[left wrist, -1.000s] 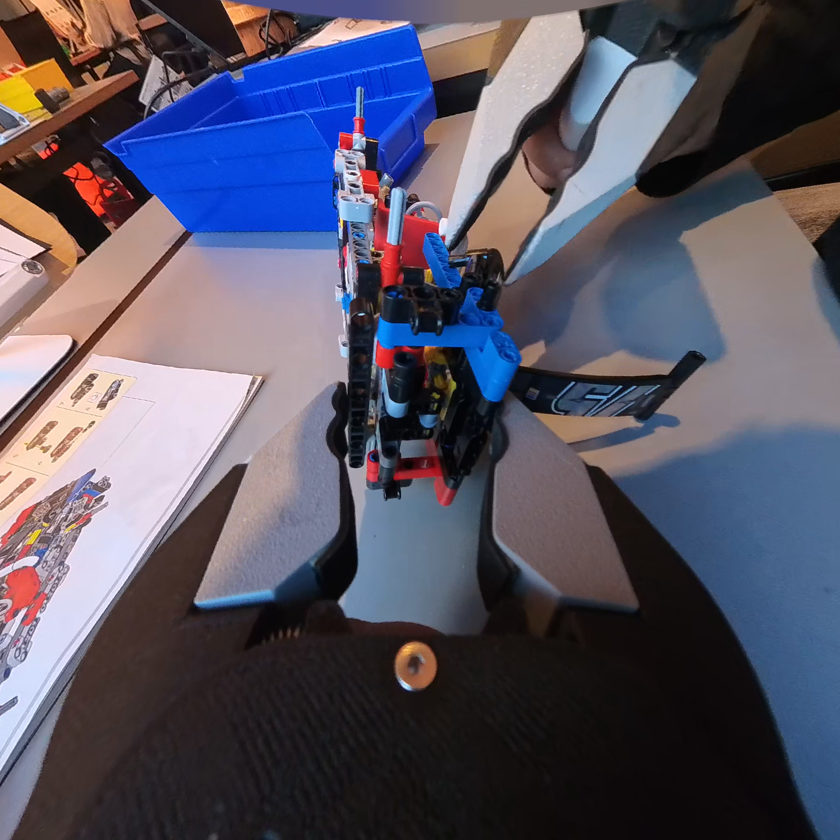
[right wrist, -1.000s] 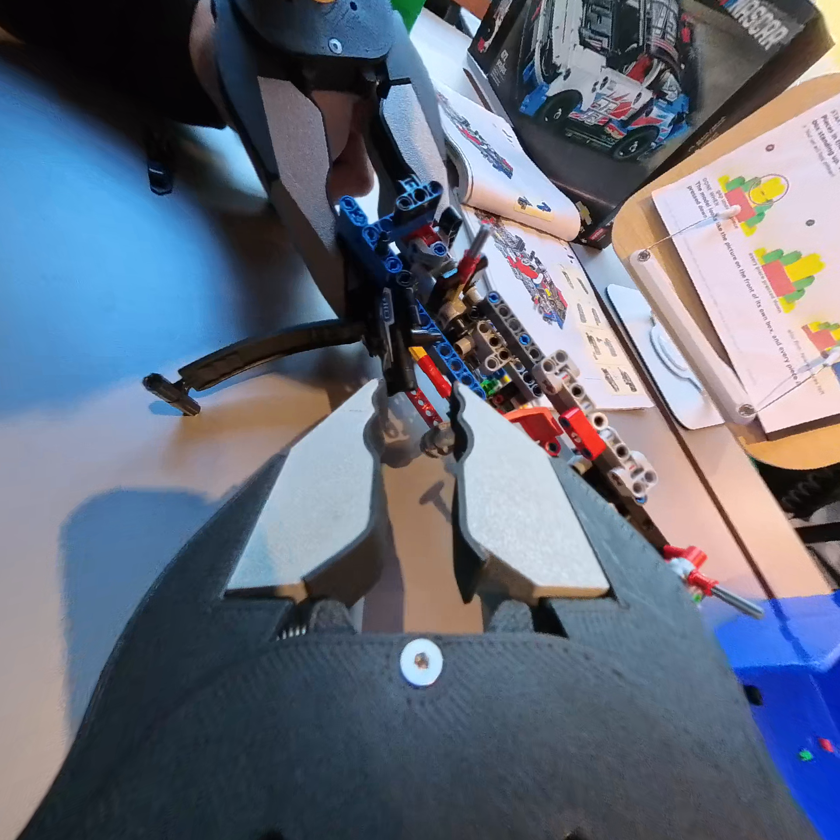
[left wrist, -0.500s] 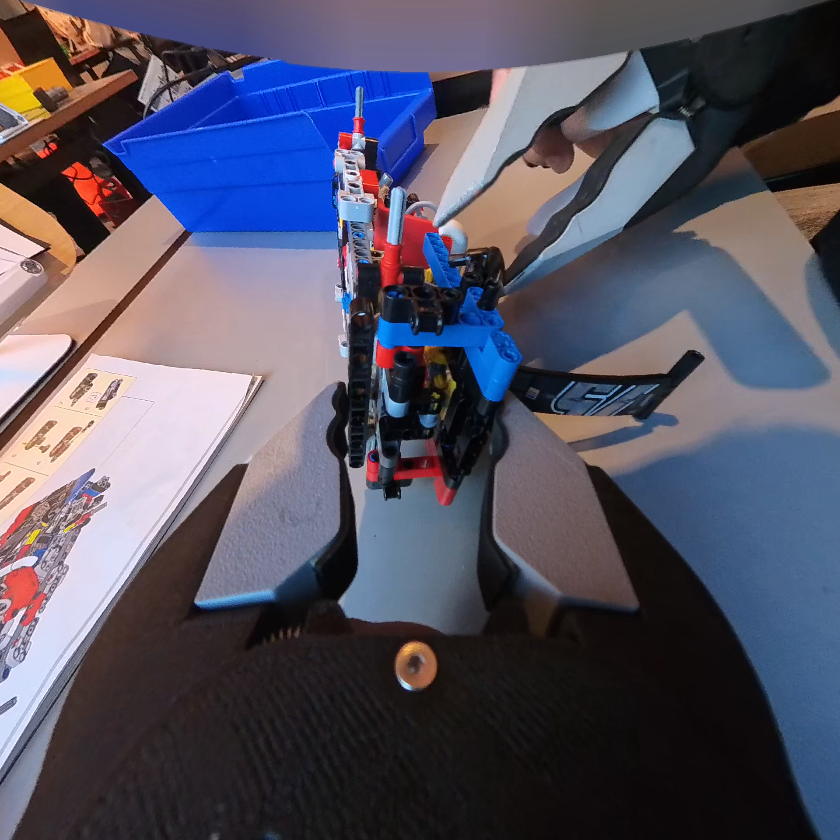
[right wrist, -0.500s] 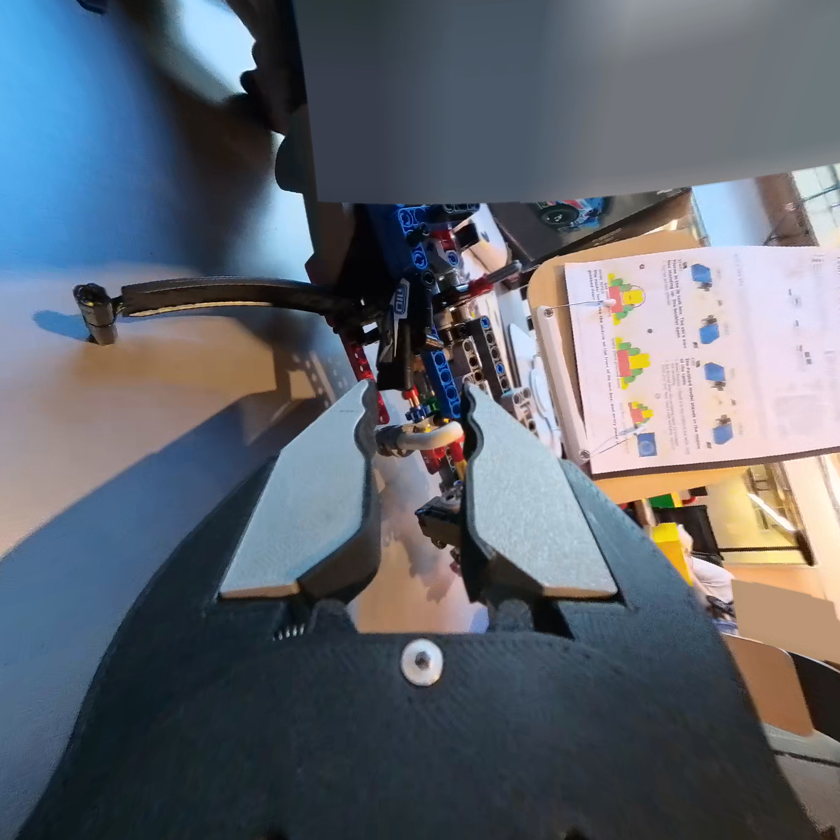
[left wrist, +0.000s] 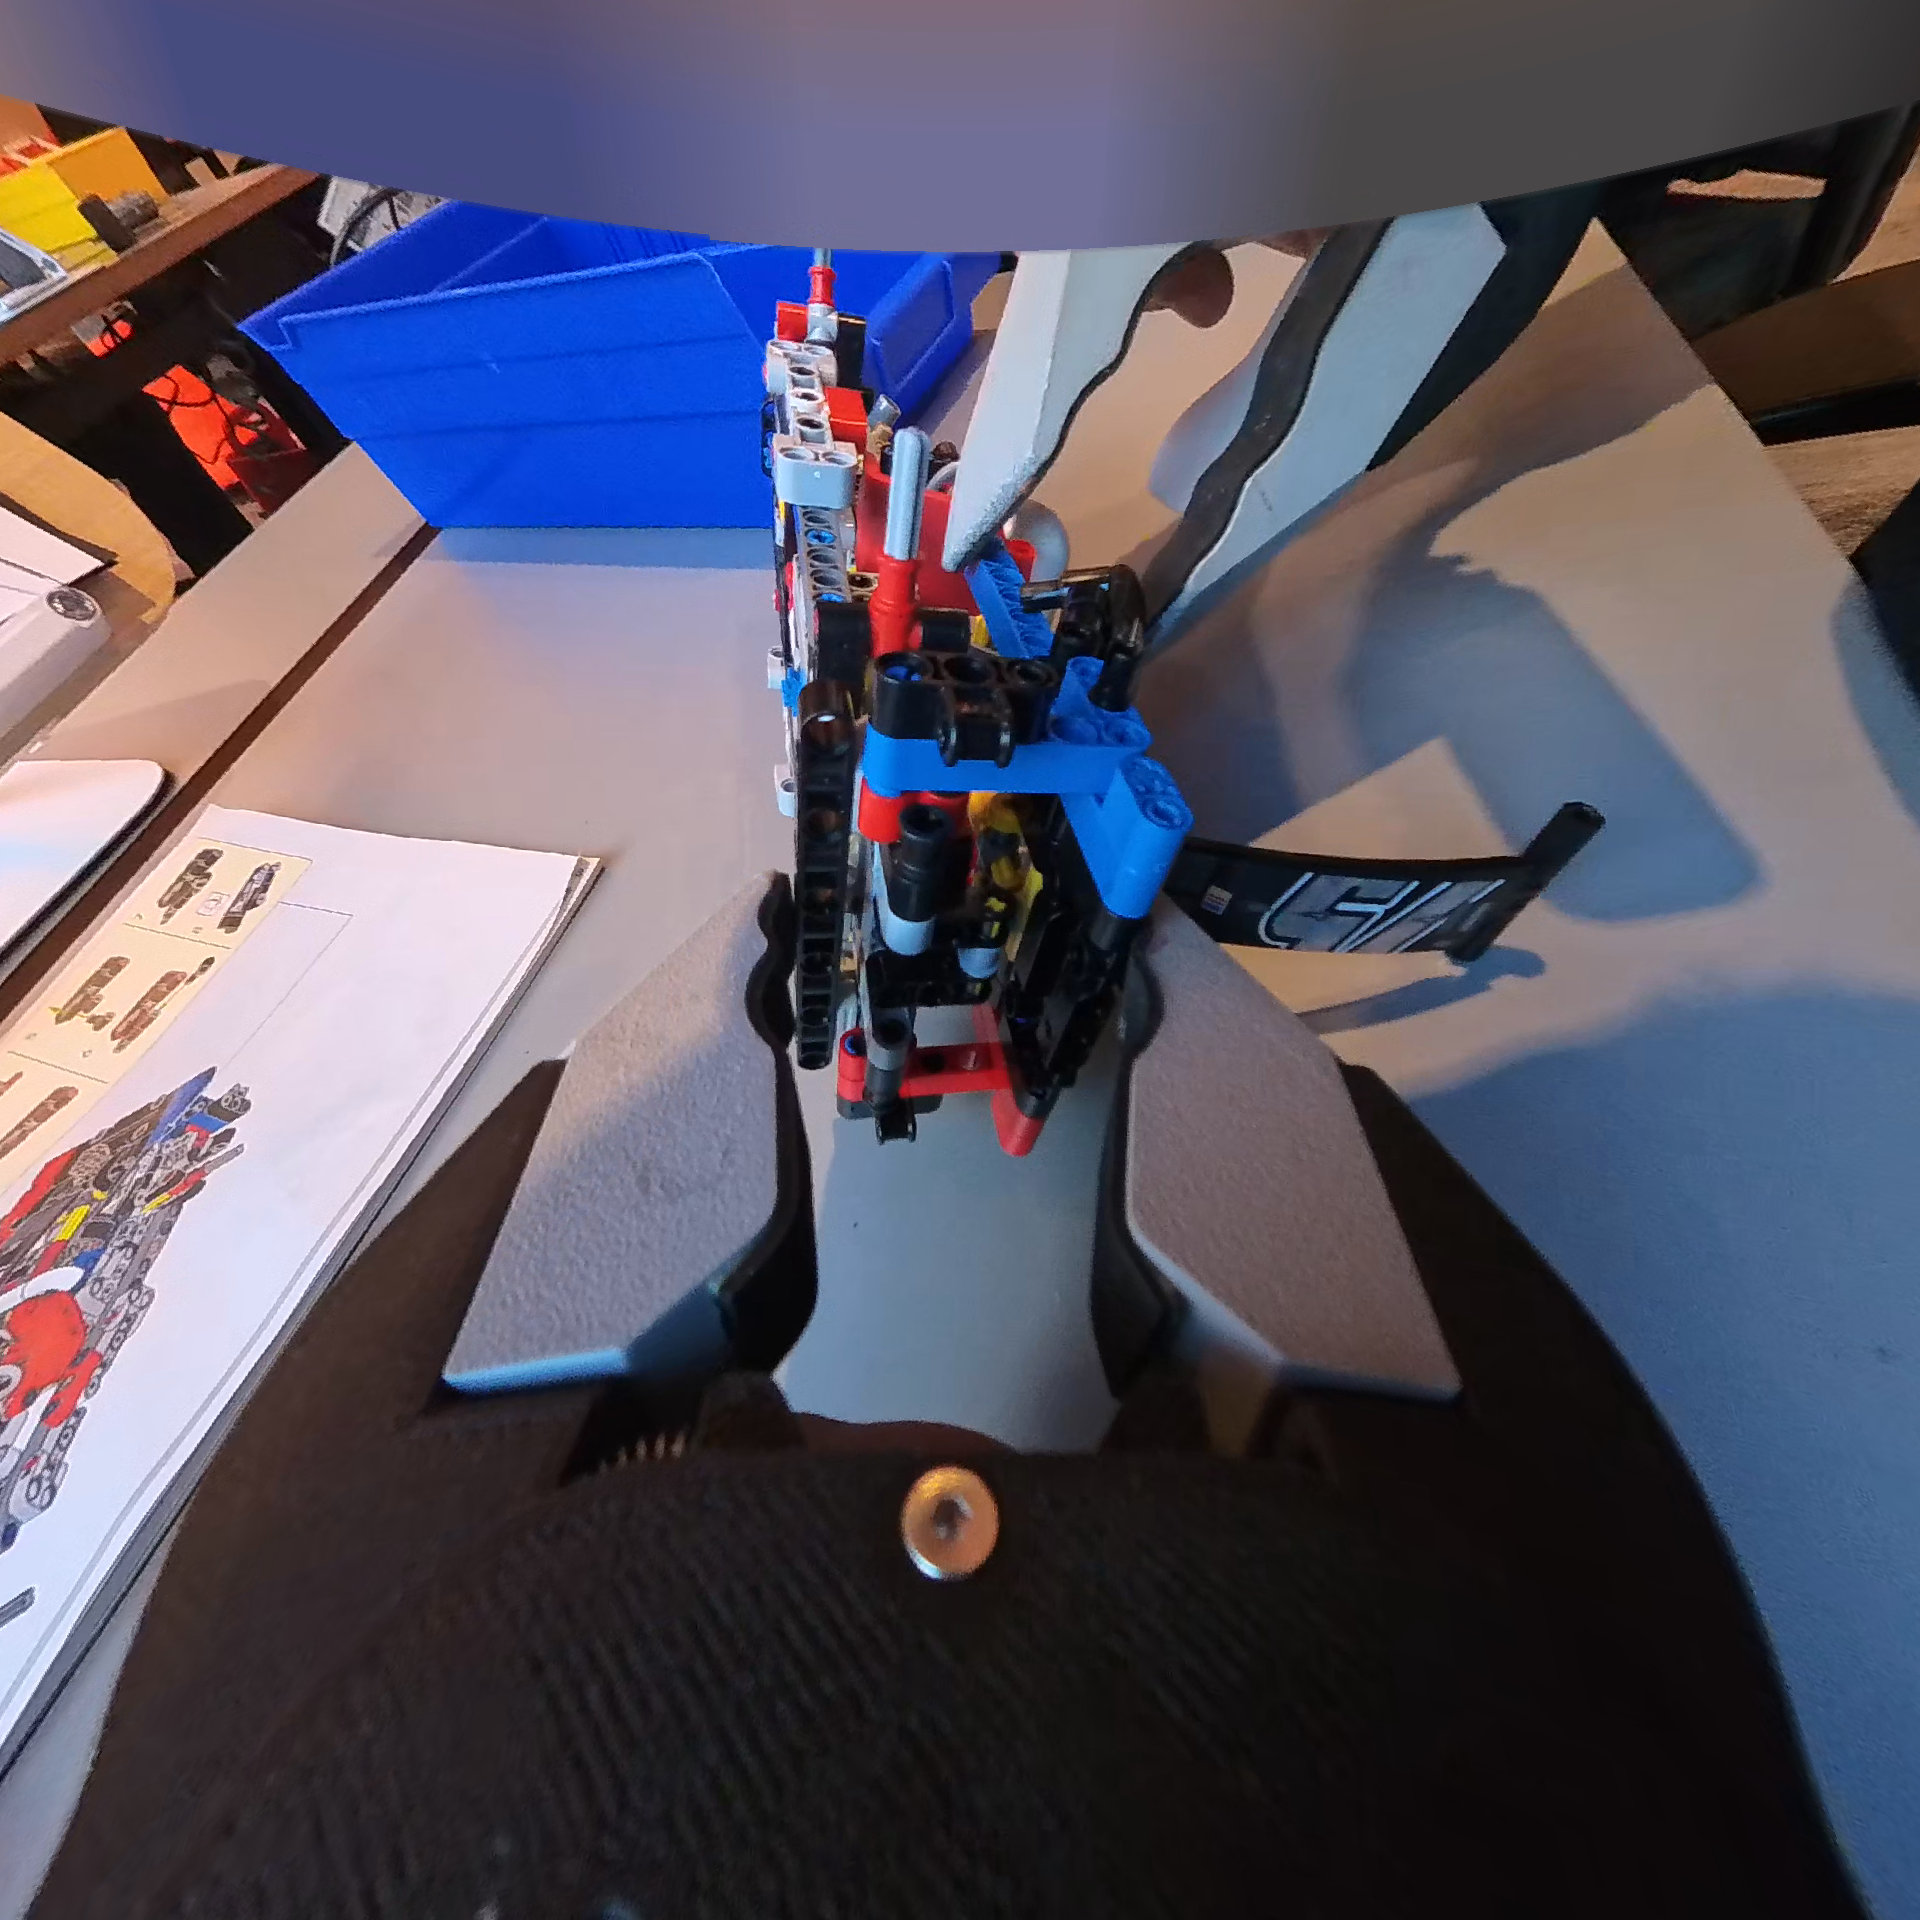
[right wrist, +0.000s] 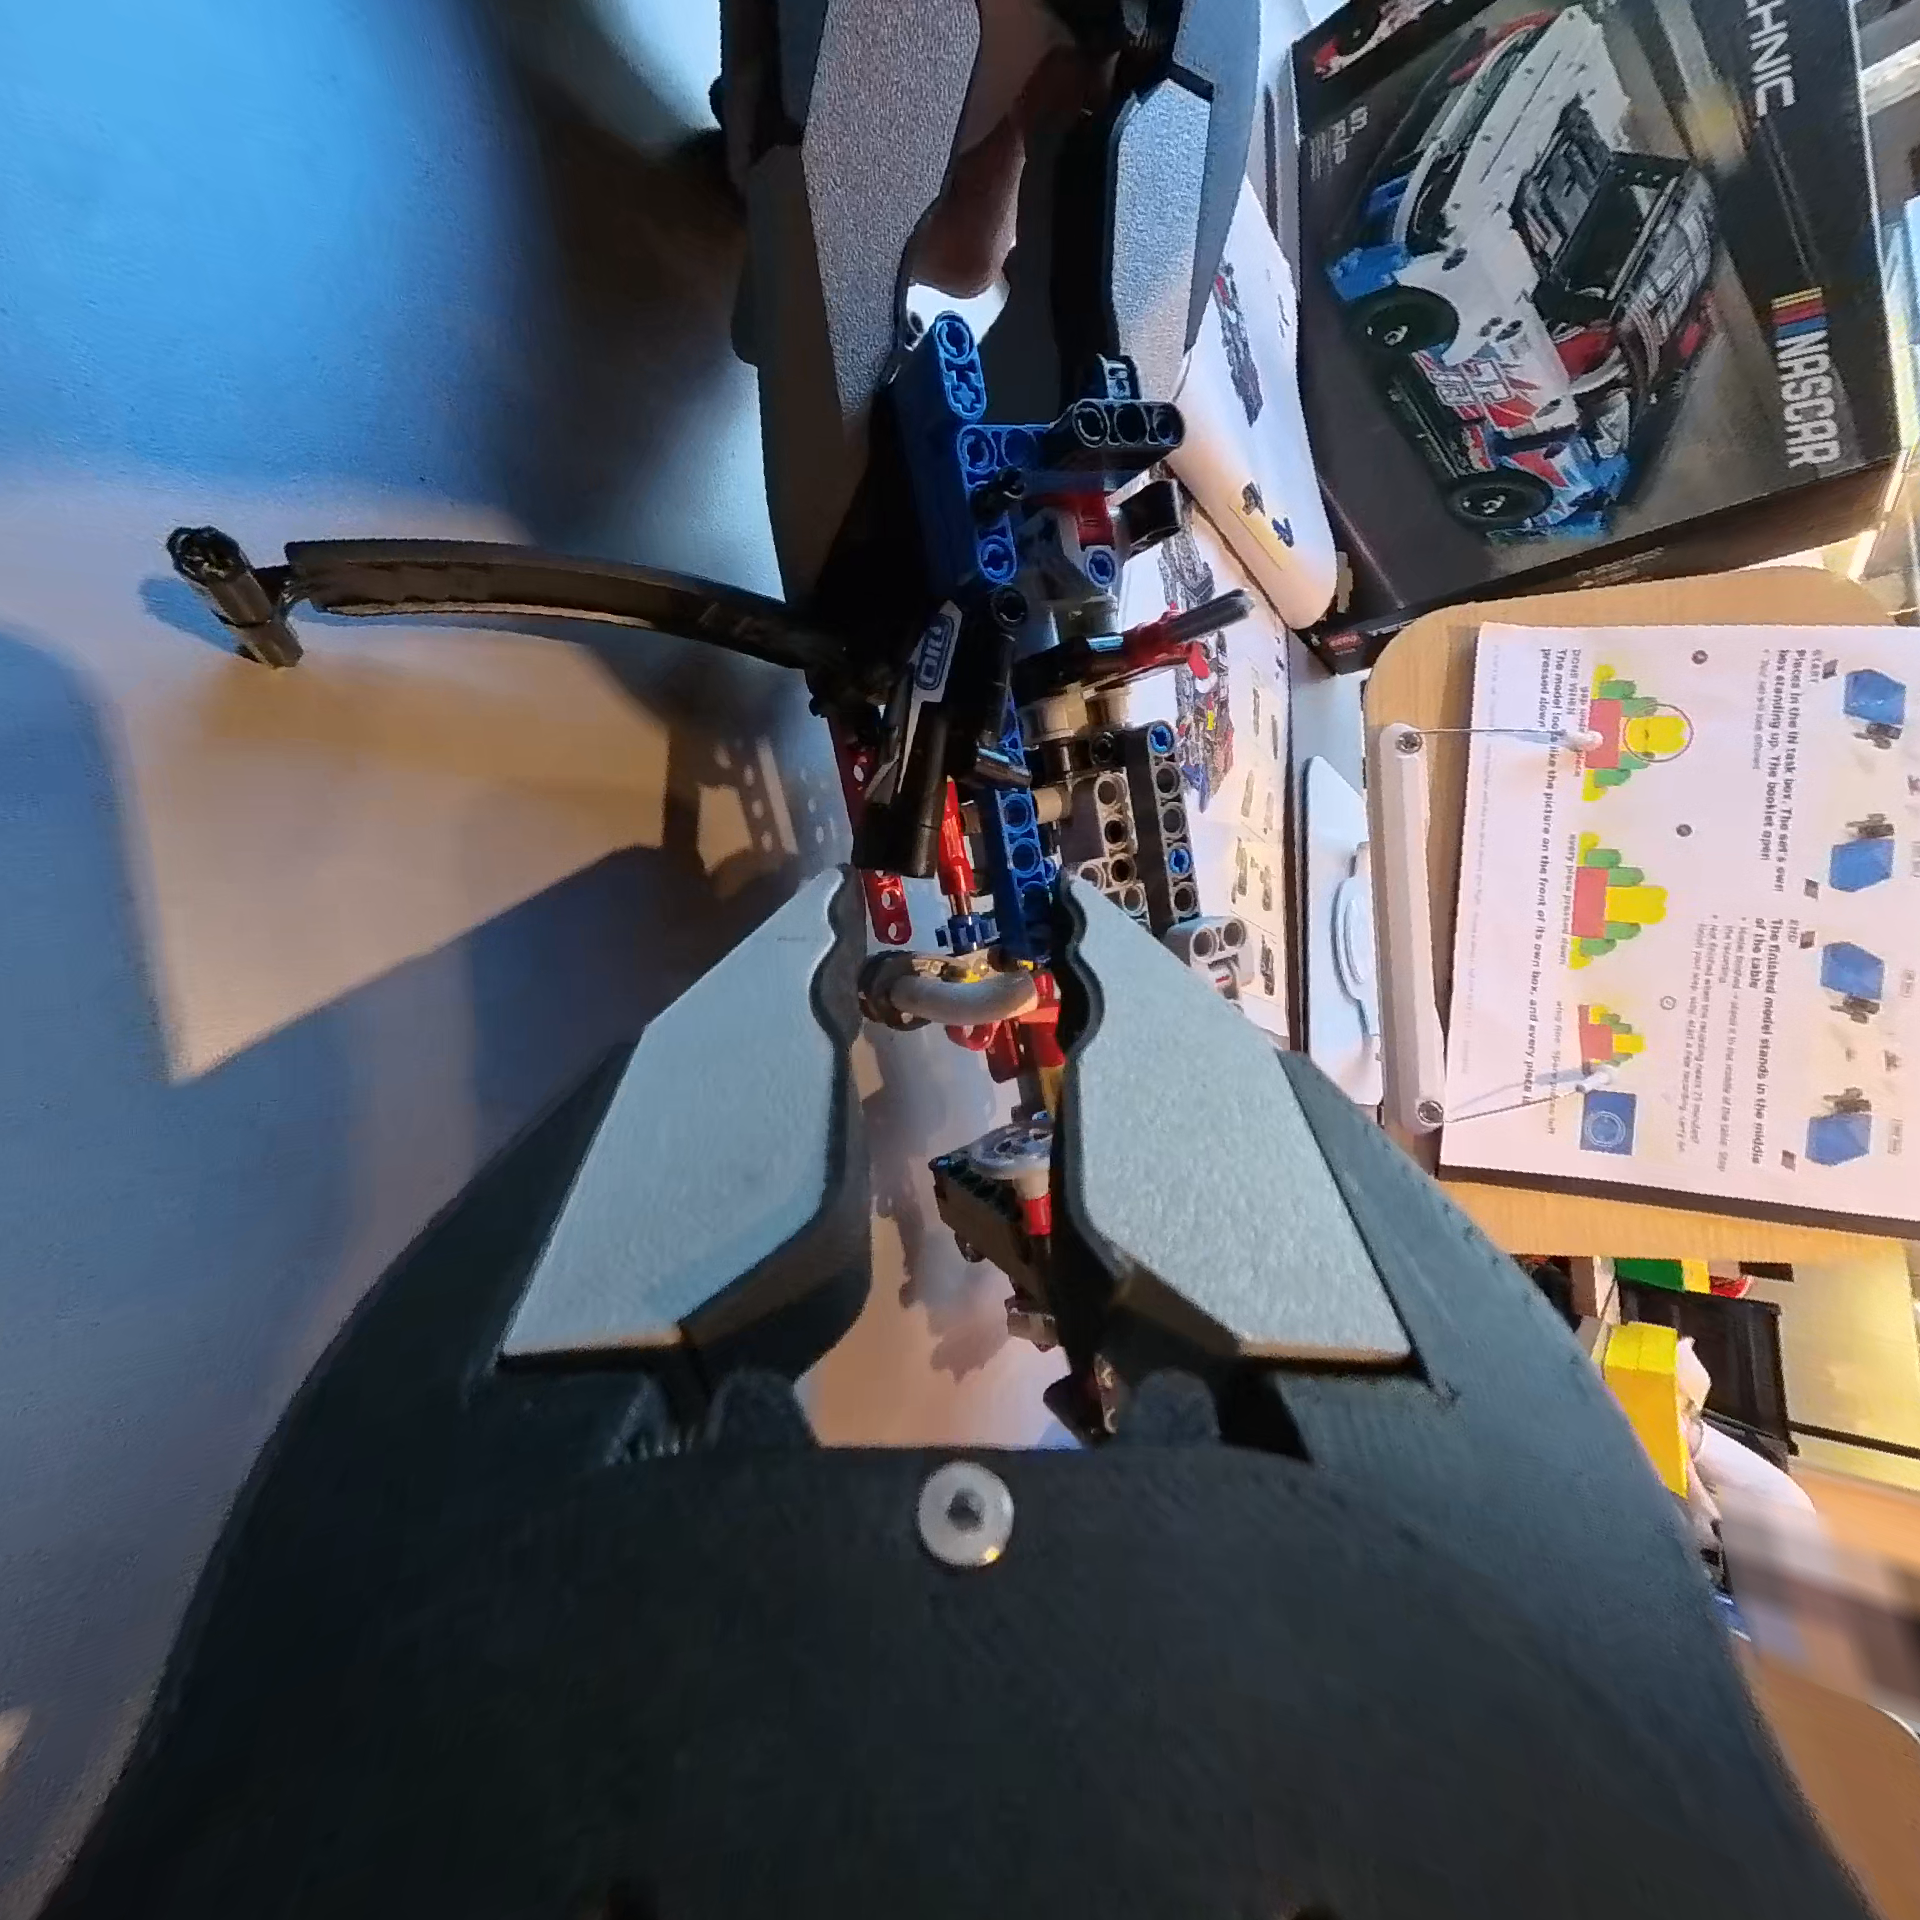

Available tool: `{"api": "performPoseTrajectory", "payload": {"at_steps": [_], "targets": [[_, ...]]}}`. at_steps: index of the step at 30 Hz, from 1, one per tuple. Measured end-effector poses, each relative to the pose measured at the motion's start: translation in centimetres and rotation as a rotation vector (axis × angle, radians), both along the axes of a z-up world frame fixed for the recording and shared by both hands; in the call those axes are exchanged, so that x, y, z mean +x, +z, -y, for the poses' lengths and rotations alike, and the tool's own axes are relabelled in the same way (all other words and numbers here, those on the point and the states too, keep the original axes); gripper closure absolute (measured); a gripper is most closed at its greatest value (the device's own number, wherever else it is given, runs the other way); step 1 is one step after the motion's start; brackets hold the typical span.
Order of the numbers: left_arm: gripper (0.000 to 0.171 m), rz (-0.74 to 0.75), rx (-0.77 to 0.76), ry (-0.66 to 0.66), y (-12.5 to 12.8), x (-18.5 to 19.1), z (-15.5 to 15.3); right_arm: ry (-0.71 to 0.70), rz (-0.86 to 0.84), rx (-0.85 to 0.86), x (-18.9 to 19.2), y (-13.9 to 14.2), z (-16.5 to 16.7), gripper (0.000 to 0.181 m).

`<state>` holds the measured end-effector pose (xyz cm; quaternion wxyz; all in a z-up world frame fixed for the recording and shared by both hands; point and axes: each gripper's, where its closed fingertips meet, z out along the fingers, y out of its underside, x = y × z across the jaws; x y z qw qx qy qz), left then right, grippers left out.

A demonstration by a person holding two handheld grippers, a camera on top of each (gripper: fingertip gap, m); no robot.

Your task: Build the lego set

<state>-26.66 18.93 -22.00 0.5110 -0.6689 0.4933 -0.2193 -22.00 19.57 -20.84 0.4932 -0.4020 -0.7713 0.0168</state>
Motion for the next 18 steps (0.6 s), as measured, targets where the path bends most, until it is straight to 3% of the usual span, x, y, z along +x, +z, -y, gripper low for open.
{"api": "performPoseTrajectory", "payload": {"at_steps": [18], "targets": [[0.112,-0.001,0.000,0.002,0.00,-0.01,0.02,0.023,0.004,0.000,-0.09,-0.06,-0.31,0.152]]}}
